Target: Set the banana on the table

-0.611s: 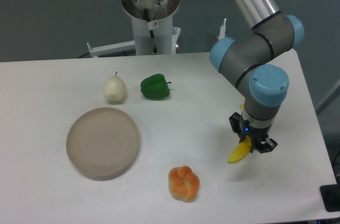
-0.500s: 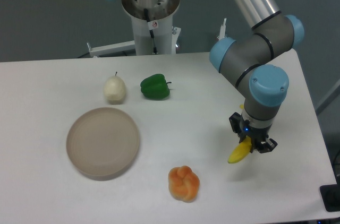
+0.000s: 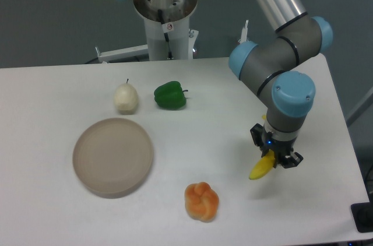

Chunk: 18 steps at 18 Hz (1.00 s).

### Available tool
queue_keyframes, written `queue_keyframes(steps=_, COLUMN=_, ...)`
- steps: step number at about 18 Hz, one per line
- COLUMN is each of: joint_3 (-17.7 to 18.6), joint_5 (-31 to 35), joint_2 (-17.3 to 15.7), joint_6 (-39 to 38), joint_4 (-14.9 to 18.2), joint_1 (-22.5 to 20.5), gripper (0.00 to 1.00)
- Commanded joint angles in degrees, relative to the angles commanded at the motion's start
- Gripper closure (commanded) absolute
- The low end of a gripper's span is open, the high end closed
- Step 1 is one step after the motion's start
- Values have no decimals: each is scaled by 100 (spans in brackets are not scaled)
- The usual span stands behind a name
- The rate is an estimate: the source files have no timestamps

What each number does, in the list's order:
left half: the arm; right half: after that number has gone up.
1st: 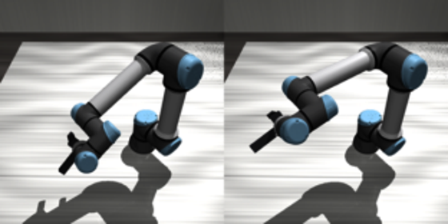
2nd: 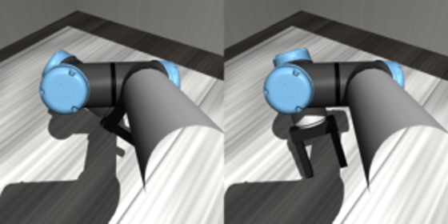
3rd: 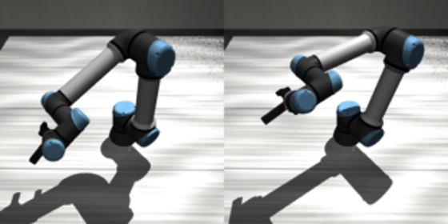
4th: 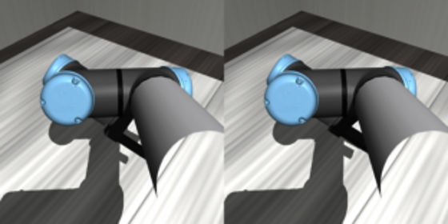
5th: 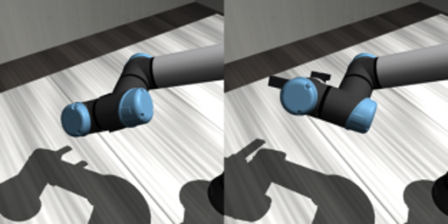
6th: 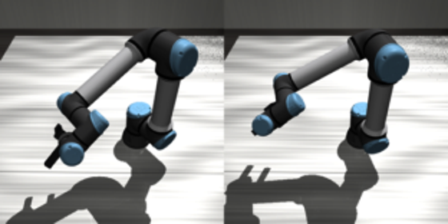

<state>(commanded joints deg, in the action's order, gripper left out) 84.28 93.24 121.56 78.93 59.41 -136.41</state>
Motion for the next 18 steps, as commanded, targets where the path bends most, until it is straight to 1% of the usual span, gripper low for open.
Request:
queue_keyframes(steps=1, joint_3=97, joint_5=167, joint_2=-61, joint_6=0, joint_4=9, joint_1=113, gripper=100)
queue_keyframes(steps=2, joint_3=376, joint_5=360, joint_2=-140, joint_6=-9, joint_4=-52, joint_1=341, gripper=99)
queue_keyframes(steps=4, joint_3=624, joint_5=484, joint_2=-176, joint_6=-17, joint_4=-306, joint_1=501, gripper=98)
queue_keyframes(steps=5, joint_3=808, joint_5=537, joint_2=-237, joint_6=-26, joint_4=-386, joint_1=571, gripper=98)
queue_keyframes(steps=7, joint_3=958, joint_5=564, joint_2=-282, joint_6=-26, joint_4=-396, joint_1=755, gripper=98)
queue_keyframes(steps=8, joint_3=994, joint_5=564, joint_2=-282, joint_6=-87, joint_4=-396, joint_1=817, gripper=97)
queue_keyframes(steps=11, joint_3=985, joint_5=555, joint_2=-221, joint_6=-885, joint_4=-430, joint_1=1089, gripper=96)
queue_keyframes(steps=12, joint_3=994, joint_5=555, joint_2=-203, joint_6=-1036, joint_4=-457, joint_1=1160, gripper=95)
queue_keyframes(steps=16, joint_3=1055, joint_5=546, joint_2=-220, joint_6=-1668, joint_4=-457, joint_1=1318, gripper=92)
queue_keyframes(steps=18, joint_3=1117, joint_5=538, joint_2=-255, joint_6=-1862, joint_4=-466, joint_1=1336, gripper=89)
